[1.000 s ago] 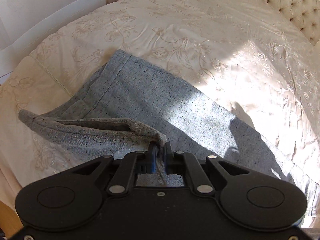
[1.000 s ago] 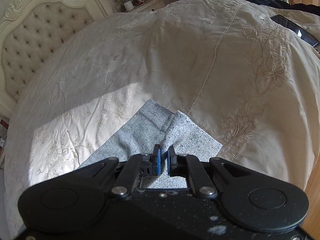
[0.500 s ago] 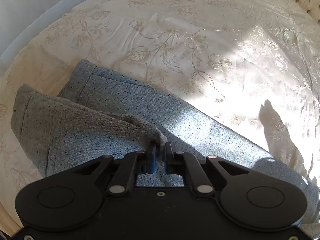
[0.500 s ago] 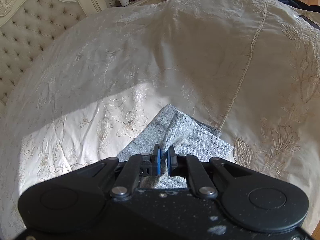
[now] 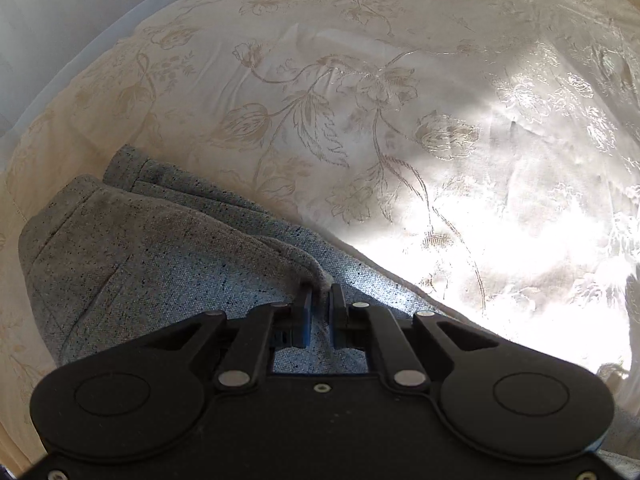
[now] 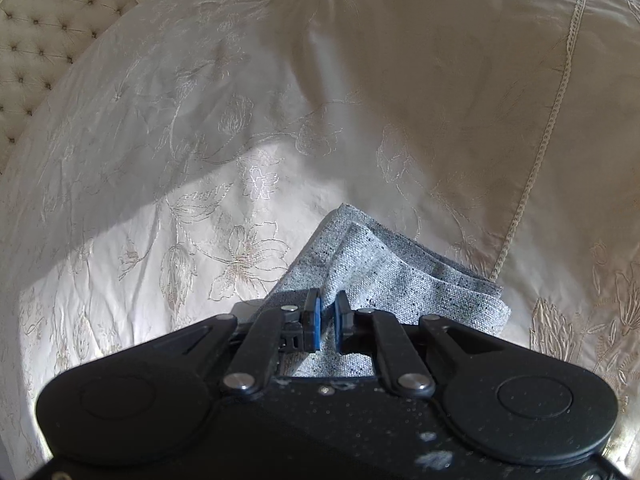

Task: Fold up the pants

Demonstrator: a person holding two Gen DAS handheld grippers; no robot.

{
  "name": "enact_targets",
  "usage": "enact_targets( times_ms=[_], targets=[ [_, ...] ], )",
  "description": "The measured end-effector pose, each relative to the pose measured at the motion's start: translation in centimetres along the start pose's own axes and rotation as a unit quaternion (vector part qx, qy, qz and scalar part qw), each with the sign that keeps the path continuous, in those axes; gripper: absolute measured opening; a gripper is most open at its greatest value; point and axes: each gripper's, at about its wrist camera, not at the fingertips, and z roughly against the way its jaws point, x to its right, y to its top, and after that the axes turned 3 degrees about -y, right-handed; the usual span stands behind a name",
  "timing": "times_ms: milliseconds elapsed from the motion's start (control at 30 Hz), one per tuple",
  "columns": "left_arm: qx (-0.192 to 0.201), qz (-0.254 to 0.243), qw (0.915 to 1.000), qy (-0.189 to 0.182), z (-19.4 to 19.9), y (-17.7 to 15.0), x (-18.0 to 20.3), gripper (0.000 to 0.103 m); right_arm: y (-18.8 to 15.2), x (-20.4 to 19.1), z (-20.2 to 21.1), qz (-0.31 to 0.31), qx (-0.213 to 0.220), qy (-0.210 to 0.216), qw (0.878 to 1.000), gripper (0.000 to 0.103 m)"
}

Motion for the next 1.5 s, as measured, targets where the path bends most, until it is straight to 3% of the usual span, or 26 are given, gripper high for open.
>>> enact_targets(
  times_ms=[500,600,667,833,933,1000,1100,1333,1433,1500],
  targets=[
    [0.002,0.002,0.9992,0.04,-1.6,0.6,2.3,0.013,1.6,-1.4,-4.3,0.022,-0.027,0.002,0.999,0.008],
    [0.003,-0.022,0.9983,0.054,-1.3,0.6,2.8,0.02,2.1,-1.7,-4.4,0.046,-0.018,0.003,0.999,0.017],
    [0.035,-0.026,0.9973,0.06,-0.1,0.1,2.9,0.026,2.7,-1.6,-3.8,0.052,0.007,0.004,0.999,0.022],
    [0.142,-0.052,0.9839,0.095,4.1,-1.0,4.4,0.026,4.7,0.4,-1.0,0.079,0.047,0.028,0.995,0.023],
    [0.151,-0.093,0.9824,0.059,6.2,-2.1,6.7,0.026,5.2,2.6,0.5,0.101,0.055,0.041,0.993,0.023],
    [0.159,-0.137,0.977,0.036,7.6,-3.9,8.7,0.026,5.1,4.1,1.1,0.11,0.048,0.048,0.992,0.023],
    [0.156,-0.232,0.9601,-0.011,9.5,-8.5,13.1,0.026,4.3,6.8,1.7,0.135,0.038,0.048,0.989,0.023],
    [0.08,-0.372,0.9138,-0.142,11.0,-19.3,21.0,0.026,1.9,10.4,1.4,0.205,0.002,0.053,0.977,0.023],
    [0.049,-0.397,0.9041,-0.151,9.8,-21.9,23.8,0.027,1.3,10.6,1.0,0.239,-0.002,0.069,0.969,0.023],
    [0.04,-0.401,0.9053,-0.133,8.5,-22.4,25.1,0.027,1.2,10.2,0.5,0.271,-0.001,0.077,0.96,0.023]
  ],
)
